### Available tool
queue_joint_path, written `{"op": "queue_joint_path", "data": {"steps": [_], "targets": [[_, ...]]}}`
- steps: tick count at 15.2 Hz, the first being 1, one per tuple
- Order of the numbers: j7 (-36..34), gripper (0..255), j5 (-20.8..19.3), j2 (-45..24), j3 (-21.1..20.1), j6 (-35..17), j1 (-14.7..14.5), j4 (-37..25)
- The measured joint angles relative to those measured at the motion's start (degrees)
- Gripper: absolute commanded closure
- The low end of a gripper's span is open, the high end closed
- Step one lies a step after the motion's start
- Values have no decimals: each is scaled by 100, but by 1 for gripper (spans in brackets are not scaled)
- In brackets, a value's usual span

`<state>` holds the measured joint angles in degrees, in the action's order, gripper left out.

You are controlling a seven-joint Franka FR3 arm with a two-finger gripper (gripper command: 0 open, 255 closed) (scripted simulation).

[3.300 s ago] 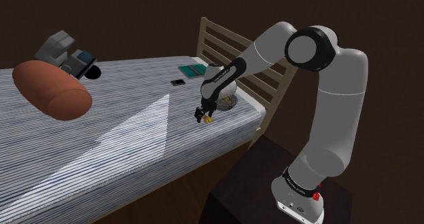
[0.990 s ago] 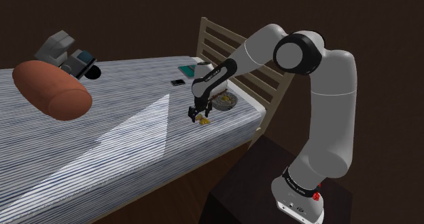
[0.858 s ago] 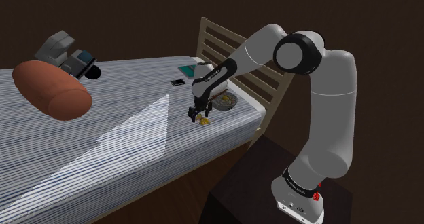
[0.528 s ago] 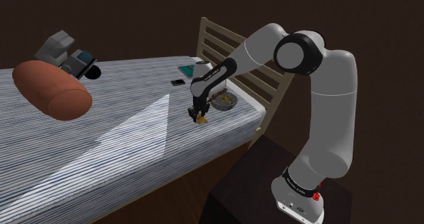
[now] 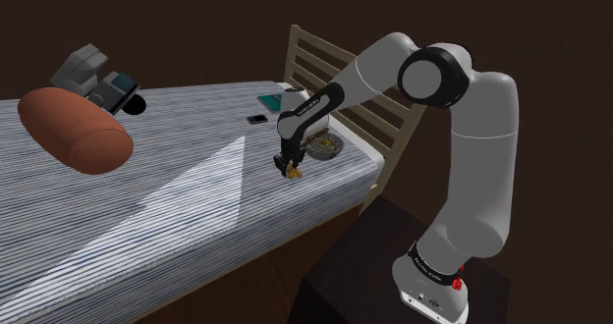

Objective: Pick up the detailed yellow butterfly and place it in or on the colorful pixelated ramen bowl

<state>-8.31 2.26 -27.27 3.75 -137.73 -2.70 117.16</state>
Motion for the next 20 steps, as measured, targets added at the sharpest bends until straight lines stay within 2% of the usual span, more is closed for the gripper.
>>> {"op": "queue_joint_path", "data": {"steps": [20], "targets": [[-69, 255, -113, 1061, 69, 1220, -34, -148]]}}
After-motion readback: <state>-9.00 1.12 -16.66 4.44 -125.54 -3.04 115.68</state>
